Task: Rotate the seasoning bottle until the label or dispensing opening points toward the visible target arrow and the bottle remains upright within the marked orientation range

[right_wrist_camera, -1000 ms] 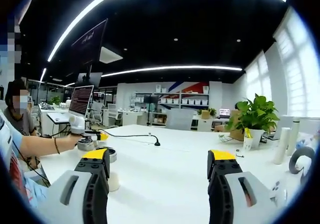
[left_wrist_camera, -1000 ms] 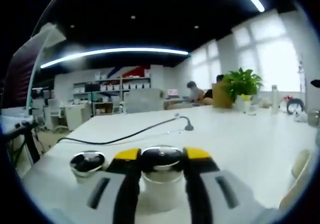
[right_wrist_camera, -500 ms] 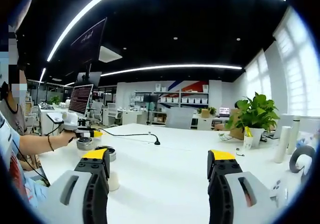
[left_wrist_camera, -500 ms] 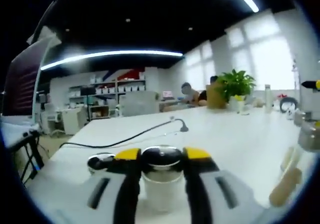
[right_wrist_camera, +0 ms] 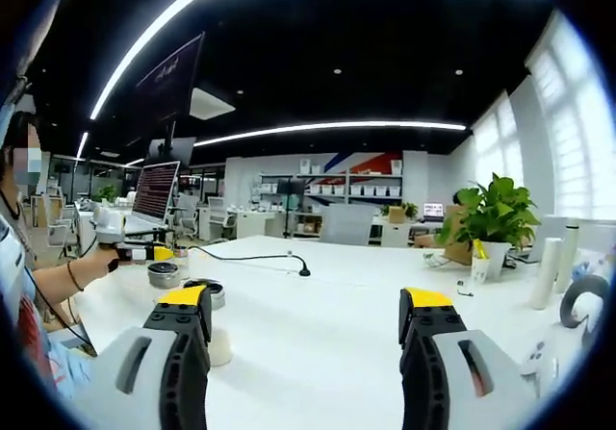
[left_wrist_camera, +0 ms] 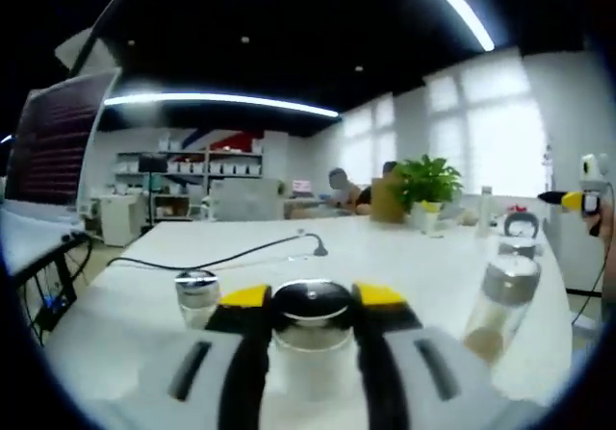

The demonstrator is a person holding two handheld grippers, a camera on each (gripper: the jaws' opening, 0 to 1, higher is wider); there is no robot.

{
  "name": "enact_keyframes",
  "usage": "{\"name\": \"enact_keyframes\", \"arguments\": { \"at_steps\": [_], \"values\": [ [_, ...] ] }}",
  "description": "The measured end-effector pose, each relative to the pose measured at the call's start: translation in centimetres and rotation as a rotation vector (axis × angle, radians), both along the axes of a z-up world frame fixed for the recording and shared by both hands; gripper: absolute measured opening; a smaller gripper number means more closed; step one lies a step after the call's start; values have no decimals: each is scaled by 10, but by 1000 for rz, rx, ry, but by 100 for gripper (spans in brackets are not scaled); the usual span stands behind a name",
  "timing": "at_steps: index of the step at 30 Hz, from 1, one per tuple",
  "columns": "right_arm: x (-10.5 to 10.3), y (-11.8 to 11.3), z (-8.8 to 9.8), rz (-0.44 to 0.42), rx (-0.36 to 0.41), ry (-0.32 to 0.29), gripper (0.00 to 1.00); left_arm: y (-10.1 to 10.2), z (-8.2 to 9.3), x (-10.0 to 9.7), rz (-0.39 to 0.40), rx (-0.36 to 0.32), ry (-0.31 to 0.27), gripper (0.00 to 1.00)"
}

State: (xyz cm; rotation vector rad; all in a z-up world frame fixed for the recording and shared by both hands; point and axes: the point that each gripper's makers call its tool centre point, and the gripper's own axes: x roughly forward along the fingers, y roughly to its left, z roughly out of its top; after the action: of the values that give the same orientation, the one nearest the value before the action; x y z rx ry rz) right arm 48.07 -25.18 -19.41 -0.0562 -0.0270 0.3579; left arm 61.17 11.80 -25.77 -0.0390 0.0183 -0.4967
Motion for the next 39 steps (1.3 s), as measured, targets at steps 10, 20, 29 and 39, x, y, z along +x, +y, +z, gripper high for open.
{"name": "enact_keyframes", "arguments": {
  "at_steps": [10, 20, 29, 39],
  "values": [
    [0, 3, -1, 8, -6, 3, 82, -7, 2, -42, -11, -36, -2, 34],
    [1, 6, -1, 10, -11, 2, 82, -13, -7, -59, 11, 17, 0, 34],
    [-1, 16, -1, 73, 22, 5, 82, -16, -15, -66, -4, -33, 19, 34],
    [-2, 16, 0, 77, 33, 9, 82, -26, -21, -69, -27, -18, 21, 34]
  ]
}}
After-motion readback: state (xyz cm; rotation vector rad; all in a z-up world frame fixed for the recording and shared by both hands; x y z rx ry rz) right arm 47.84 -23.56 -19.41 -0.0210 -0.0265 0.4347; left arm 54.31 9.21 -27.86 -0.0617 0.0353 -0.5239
